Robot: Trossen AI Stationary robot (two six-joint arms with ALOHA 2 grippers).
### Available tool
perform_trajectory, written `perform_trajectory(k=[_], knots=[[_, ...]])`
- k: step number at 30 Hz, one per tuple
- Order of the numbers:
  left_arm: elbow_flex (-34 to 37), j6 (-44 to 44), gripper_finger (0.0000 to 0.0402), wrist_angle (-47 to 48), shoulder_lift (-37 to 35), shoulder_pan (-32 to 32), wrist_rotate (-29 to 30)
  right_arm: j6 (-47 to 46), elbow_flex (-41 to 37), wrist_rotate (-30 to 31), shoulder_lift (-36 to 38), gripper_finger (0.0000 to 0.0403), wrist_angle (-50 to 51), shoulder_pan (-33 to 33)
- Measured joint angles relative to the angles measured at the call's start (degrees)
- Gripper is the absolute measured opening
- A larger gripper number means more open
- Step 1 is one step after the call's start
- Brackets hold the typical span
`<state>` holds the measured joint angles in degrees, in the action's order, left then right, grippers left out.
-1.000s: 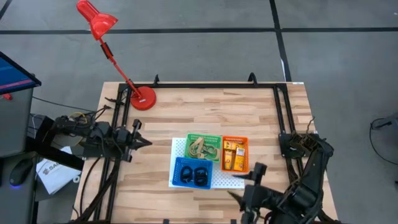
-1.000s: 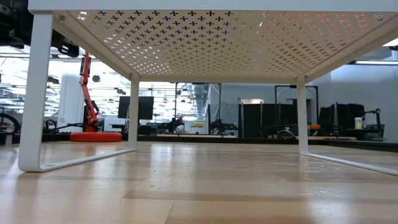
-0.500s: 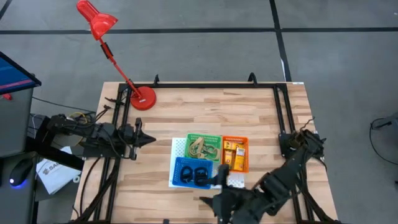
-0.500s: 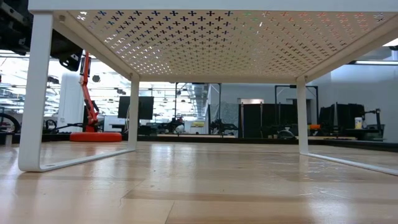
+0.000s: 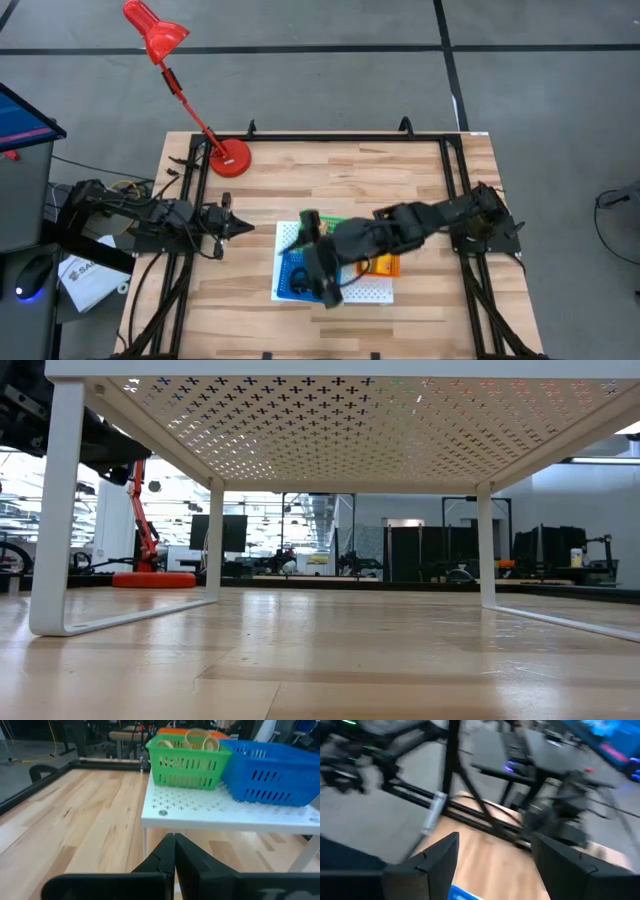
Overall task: Pick & Place Office Desk Supplies
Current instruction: Return to Home Position
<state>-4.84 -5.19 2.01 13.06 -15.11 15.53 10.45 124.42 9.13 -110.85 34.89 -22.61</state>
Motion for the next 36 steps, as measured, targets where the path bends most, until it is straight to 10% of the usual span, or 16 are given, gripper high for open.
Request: perform_trajectory(k=[18,25,36], knots=[[0.0,-0.02,0.0001,0.11,2.58,-0.02,-0.08,-0.06,-0.04,5.56,7.97,0.0245,3.36,-1.24],[0.19,-0.02,0.0001,-0.07,-8.06,-0.14,-0.31,-1.48,0.0,6.95,10.37,0.0245,3.83,-3.7],[4.42,0.17,0.0001,-17.91,-13.07,2.34,0.55,-2.66,-0.02,10.69,9.78,0.0245,6.38,-6.23]])
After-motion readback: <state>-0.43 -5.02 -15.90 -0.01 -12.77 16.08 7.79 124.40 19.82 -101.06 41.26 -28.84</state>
